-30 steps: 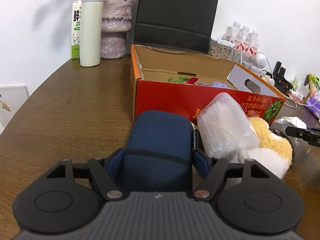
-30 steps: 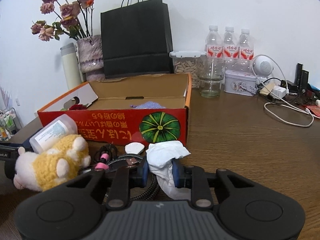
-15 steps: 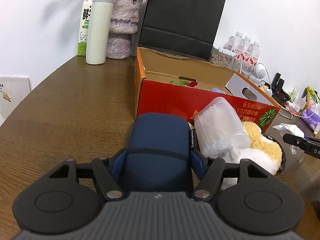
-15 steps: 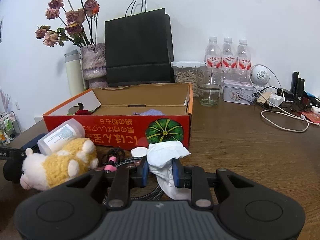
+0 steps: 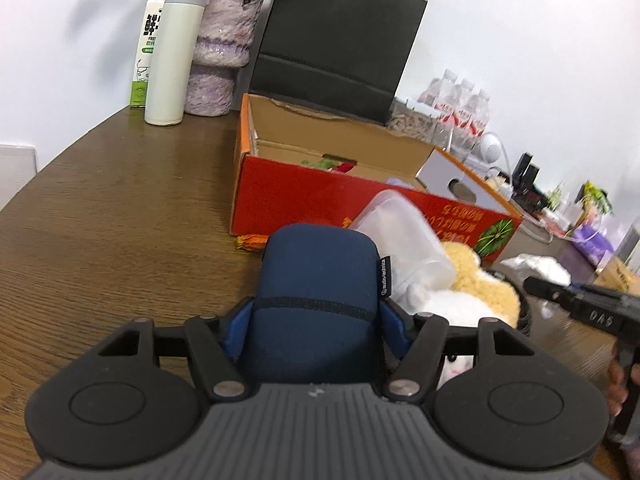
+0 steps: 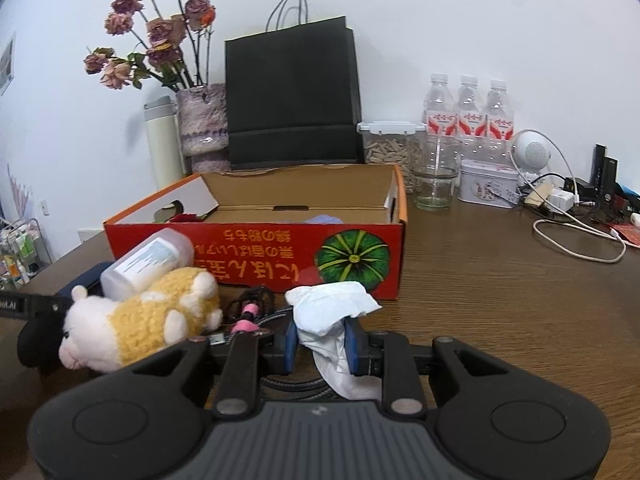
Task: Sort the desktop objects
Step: 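Lift the navy pouch and tissue and carry both over the box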
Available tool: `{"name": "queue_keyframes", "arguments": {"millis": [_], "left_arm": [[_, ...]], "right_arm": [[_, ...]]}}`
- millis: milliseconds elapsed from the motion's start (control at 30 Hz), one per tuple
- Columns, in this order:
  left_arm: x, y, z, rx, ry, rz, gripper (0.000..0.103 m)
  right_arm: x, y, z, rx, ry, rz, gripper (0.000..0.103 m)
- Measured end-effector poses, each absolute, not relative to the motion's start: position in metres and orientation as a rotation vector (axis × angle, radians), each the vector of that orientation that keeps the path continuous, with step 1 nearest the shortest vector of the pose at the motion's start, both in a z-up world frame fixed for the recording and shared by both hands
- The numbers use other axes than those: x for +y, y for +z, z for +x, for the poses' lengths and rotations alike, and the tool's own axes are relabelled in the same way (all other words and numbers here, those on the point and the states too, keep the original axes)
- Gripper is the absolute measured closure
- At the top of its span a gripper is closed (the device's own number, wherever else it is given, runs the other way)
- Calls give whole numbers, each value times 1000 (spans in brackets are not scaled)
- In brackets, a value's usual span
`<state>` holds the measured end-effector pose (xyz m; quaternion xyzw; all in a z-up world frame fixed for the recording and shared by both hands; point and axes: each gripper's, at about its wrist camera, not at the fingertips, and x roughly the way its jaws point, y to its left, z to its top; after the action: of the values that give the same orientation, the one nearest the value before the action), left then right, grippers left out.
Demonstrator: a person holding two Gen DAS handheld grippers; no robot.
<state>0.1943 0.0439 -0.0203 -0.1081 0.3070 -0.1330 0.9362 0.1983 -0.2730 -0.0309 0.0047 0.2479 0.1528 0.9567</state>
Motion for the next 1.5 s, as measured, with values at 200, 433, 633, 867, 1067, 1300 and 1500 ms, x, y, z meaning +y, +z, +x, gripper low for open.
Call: {"name": "queue_keyframes", "arguments": {"millis": [200,433,633,867,1067,1300,1500], "left_arm": [[41,-18,195,624,-274,-232,37],[39,-8,190,585,-271,-242,37],[31,6,182,533,-303,-247,37],[9,15,180,528,-378,-238,37],[4,13,180,543,-441,-262,38],[1,12,178,562,-485,-281,39],[-5,11,175,576,-528,-281,39]], "right_arm": [[-265,-29,193,491,345,13,81],[-240,-19,182,435,457,24,81],[-218,-10,175,404,520,39,81],[-195,-4,173,381,577,35,81],[-196,-6,175,386,562,28,86],[-197,-9,178,398,554,19,88],[-204,-10,184,412,522,40,89]]}}
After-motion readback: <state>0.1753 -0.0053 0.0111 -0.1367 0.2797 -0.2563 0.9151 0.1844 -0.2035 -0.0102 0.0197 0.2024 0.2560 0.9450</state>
